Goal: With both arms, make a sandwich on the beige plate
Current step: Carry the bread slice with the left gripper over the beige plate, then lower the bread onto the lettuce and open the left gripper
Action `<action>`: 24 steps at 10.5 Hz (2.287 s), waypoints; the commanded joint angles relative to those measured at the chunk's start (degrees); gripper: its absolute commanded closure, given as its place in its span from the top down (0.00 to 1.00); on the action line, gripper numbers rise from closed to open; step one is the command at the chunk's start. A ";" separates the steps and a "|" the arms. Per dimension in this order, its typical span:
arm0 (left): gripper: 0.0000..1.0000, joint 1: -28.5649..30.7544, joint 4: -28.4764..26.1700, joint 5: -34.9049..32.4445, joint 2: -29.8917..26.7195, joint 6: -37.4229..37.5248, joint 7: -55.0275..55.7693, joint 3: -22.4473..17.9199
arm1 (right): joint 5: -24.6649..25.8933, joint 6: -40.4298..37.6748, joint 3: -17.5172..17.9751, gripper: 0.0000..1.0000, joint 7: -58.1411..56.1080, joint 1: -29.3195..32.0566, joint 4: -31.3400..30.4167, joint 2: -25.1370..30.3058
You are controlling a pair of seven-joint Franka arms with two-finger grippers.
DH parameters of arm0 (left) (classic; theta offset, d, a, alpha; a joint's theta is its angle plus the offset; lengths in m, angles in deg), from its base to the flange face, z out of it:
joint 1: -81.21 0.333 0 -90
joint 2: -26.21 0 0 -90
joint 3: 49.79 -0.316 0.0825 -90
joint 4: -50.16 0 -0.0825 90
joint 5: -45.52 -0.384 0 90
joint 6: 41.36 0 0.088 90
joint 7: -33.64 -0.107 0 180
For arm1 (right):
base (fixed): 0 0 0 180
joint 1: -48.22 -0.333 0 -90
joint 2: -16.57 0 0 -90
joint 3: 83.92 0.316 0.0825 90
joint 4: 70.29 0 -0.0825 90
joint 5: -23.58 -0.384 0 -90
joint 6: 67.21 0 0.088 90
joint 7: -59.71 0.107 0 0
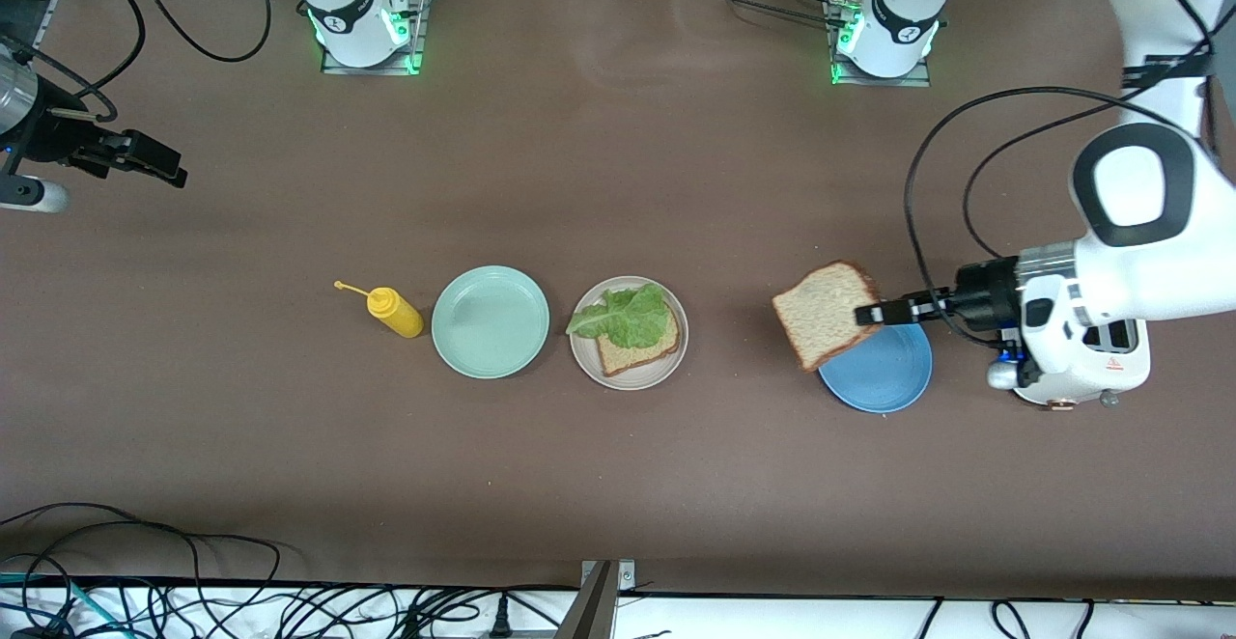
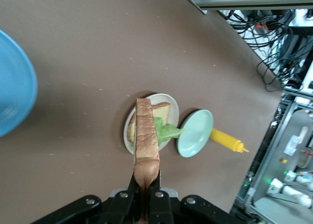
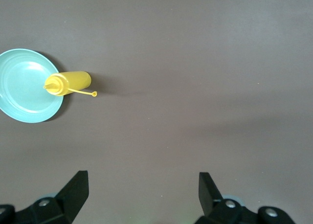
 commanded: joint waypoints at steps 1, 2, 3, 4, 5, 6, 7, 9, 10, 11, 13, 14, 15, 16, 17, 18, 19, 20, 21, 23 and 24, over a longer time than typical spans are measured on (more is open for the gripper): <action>0.00 -3.63 -2.37 6.41 -0.57 -4.98 2.93 -0.55 | -1.75 -0.83 0.07 1.00 0.55 0.45 1.23 -0.57; 0.00 -5.56 -2.81 8.70 0.13 -8.05 3.73 -0.47 | -1.75 -0.75 0.07 1.00 0.55 0.45 1.23 -0.57; 0.00 -7.32 -3.17 11.50 0.92 -11.39 3.74 -0.55 | -1.75 -0.83 0.07 1.00 0.56 0.45 1.23 -0.57; 0.00 -9.51 -3.08 13.27 2.14 -13.43 3.65 -0.55 | -1.75 -0.83 -0.02 1.00 0.56 0.45 1.23 -0.57; 0.00 -11.01 -3.08 14.59 3.37 -16.32 3.65 -0.47 | -1.75 -0.75 -0.02 1.00 0.56 0.53 1.23 -0.57; 0.00 -13.11 -2.91 14.87 4.86 -18.78 3.56 -0.47 | -1.75 -0.83 -0.02 1.00 0.47 0.53 1.23 -0.57; 0.00 -14.70 -2.99 16.18 6.10 -22.29 3.39 -0.47 | -1.75 -0.83 -0.02 1.00 0.47 0.53 1.23 -0.57; 0.00 -17.08 -3.17 19.95 7.42 -26.00 2.60 -0.47 | -1.75 -0.83 -0.02 1.00 0.47 0.53 1.23 -0.57; 0.00 -18.05 -3.69 20.40 7.78 -27.58 2.60 -0.47 | -1.75 -0.83 -0.02 1.00 0.47 0.62 1.23 -0.57; 0.00 -18.84 -3.78 21.28 8.48 -28.99 2.60 -0.38 | -1.75 -0.75 -0.02 1.00 0.47 0.62 1.23 -0.57; 0.00 -21.38 -3.96 23.38 9.89 -33.28 2.51 -0.20 | -1.75 -0.66 -0.02 1.00 0.47 0.53 1.23 -0.57; 0.00 -22.18 -4.74 23.48 9.89 -33.74 2.51 -0.20 | -1.75 -0.66 -0.02 1.00 0.55 0.53 1.23 -0.57; 0.00 -22.88 -5.01 23.75 10.41 -33.92 1.64 -0.20 | -1.75 -0.66 -0.02 1.00 0.55 0.53 1.23 -0.57; 0.00 -23.50 -5.02 25.40 10.94 -33.92 0.76 -0.20 | -1.75 -0.66 -0.02 1.00 0.56 0.53 1.23 -0.57; 0.00 -24.03 -5.02 27.24 11.20 -33.92 -0.73 -0.20 | -1.75 -0.66 -0.02 1.00 0.56 0.53 1.23 -0.57; 0.00 -24.12 -4.93 27.96 11.99 -34.10 -1.35 -0.20 | -1.75 -0.66 -0.02 1.00 0.56 0.45 1.23 -0.57; 0.00 -24.64 -4.84 28.75 12.35 -35.75 -1.36 0.23 | -1.75 -0.66 -0.02 1.00 0.56 0.53 1.23 -0.57; 0.00 -24.65 -4.93 29.11 12.52 -36.47 -1.45 0.58 | -1.75 -0.66 -0.02 1.00 0.56 0.53 1.23 -0.57; 0.00 -24.65 -4.84 29.20 13.13 -36.82 -1.71 0.68 | -1.75 -0.66 -0.02 1.00 0.56 0.53 1.23 -0.57; 0.00 -24.74 -4.84 29.99 13.75 -37.26 -2.15 0.76 | -1.75 -0.66 -0.02 1.00 0.56 0.45 1.23 -0.57; 0.00 -24.74 -4.84 30.16 13.93 -37.79 -3.11 1.37 | -1.75 -0.66 -0.02 1.00 0.56 0.45 1.23 -0.57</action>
